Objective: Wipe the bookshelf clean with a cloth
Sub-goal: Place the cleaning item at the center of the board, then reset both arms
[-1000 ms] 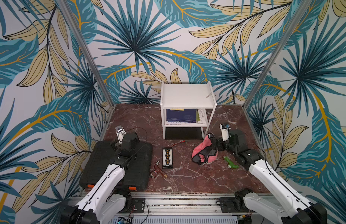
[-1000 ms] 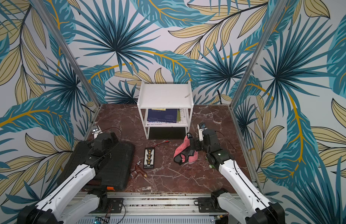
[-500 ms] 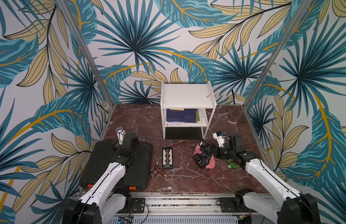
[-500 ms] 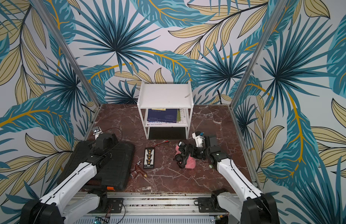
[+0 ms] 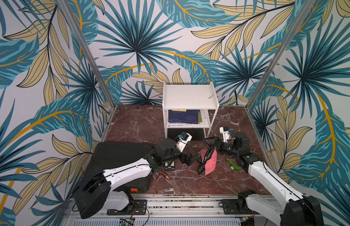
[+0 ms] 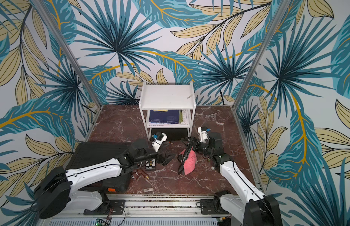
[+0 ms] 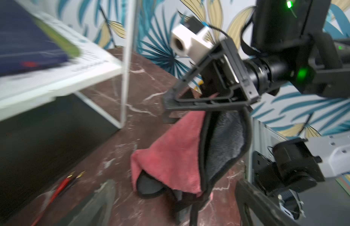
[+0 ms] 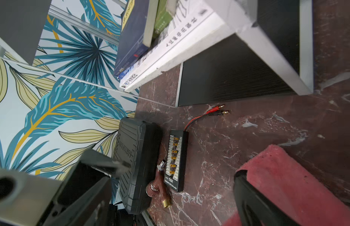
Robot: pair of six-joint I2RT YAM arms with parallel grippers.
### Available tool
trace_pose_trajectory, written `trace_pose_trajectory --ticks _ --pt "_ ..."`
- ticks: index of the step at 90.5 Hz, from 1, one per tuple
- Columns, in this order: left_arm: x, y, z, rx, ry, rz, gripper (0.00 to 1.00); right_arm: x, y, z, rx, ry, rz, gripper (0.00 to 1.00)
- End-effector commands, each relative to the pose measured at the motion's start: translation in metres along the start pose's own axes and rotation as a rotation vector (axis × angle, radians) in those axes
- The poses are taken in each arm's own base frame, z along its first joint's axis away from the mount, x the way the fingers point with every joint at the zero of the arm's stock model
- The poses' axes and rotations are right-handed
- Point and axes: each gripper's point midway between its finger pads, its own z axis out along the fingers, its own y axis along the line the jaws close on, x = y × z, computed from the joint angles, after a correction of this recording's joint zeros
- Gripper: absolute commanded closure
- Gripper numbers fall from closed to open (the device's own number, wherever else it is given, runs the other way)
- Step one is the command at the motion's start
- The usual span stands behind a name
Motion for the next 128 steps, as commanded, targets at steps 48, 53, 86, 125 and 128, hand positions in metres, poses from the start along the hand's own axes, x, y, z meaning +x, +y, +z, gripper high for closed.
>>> trace_pose_trajectory --ticks 48,53,86,125,128 --pt "0.018 0.104 -0.051 -0.704 -0.132 0.019 0.01 -0.078 -0.112 -0.128 0.782 -0.774 -0.195 0.0" --pt "0.022 0.141 -0.104 -0.925 -0.091 0.002 0.0 -0.085 -0.123 -0.135 0.878 -0.815 -0.254 0.0" --pt "0.045 0.267 -0.284 -1.436 -0.094 -0.076 0.0 -0.123 -0.162 -0.08 1.106 -0.668 -0.588 0.0" --pt "0.042 0.295 -0.242 -1.18 -0.149 -0.056 0.0 -0.109 -0.185 -0.045 0.945 -0.625 -0.652 0.0" --pt "0.043 0.297 -0.242 -1.189 -0.136 -0.063 0.0 -0.111 -0.184 -0.046 0.94 -0.636 -0.652 0.0"
